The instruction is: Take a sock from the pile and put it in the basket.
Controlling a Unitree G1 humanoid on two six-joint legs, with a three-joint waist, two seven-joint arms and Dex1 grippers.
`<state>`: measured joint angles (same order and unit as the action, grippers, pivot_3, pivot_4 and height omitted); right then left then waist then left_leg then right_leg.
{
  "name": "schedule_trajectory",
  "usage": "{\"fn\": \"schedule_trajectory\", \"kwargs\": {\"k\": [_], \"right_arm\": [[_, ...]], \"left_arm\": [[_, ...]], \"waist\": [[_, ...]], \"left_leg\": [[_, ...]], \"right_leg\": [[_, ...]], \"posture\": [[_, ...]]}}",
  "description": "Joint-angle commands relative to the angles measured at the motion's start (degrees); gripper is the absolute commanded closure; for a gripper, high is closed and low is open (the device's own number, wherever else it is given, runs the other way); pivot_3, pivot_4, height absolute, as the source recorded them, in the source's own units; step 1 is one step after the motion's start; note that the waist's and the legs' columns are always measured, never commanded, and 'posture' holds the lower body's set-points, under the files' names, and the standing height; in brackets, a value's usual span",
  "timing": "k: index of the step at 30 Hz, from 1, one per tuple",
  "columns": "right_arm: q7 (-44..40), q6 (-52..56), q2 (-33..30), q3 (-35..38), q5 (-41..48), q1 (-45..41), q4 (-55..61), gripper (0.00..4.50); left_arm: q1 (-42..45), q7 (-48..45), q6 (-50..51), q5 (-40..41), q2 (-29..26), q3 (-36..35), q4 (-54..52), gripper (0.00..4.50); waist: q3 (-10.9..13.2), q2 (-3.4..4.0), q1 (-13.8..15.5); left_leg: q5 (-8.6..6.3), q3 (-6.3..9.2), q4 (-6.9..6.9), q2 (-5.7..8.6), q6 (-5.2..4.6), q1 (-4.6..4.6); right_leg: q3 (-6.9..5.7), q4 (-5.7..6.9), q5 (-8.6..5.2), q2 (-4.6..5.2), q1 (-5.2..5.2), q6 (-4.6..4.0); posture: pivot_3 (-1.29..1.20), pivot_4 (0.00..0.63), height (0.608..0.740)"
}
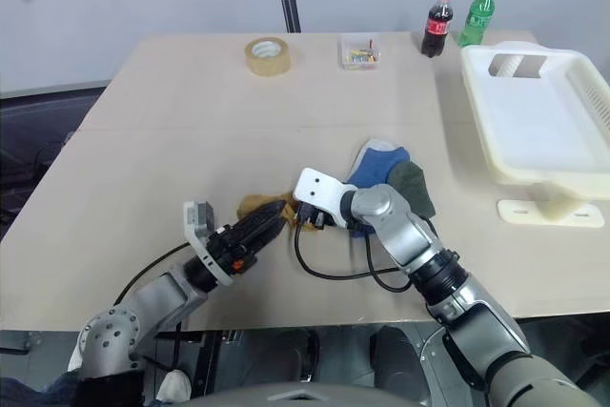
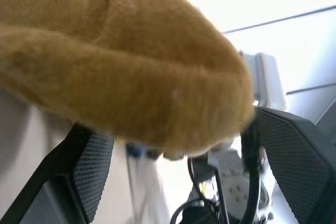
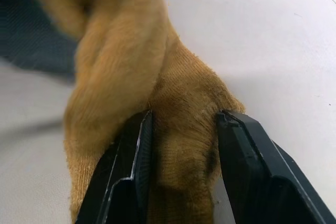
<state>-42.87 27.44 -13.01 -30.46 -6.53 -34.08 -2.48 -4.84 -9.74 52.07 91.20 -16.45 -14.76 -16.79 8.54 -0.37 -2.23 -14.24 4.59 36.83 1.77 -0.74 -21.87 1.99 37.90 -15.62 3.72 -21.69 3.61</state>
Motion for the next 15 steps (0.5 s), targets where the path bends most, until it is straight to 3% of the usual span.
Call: {"fn": "schedule_trajectory", "kwargs": {"k": [1, 15], "right_arm": [[0.1, 0.5, 0.4, -0.3, -0.3, 0.6, -0.1, 2.49], [0.0, 0.6, 0.1, -0.5, -0.6, 0.8, 0.0, 2.49]], "left_arm": [[0.1, -0.6, -2.4, -1.0, -0.4, -1.2, -2.2, 0.07], [0.0, 0.6, -7.1, -7.6, 0.0, -1.8, -0.8, 0.07]], "waist": [[0.0, 0.0, 0.0], [0.1, -0.06, 0.0]], "left_leg": [[0.0, 0.0, -0.01, 0.0, 0.0, 0.0], [0.0, 0.0, -0.09, 0.0, 0.0, -0.02]], "right_leg": [[0.0, -0.01, 0.0, 0.0, 0.0, 0.0], [0.0, -0.08, 0.0, 0.0, -0.01, 0.0]], "posture": [[0.0, 0.15, 0.738], [0.0, 0.15, 0.738]]}}
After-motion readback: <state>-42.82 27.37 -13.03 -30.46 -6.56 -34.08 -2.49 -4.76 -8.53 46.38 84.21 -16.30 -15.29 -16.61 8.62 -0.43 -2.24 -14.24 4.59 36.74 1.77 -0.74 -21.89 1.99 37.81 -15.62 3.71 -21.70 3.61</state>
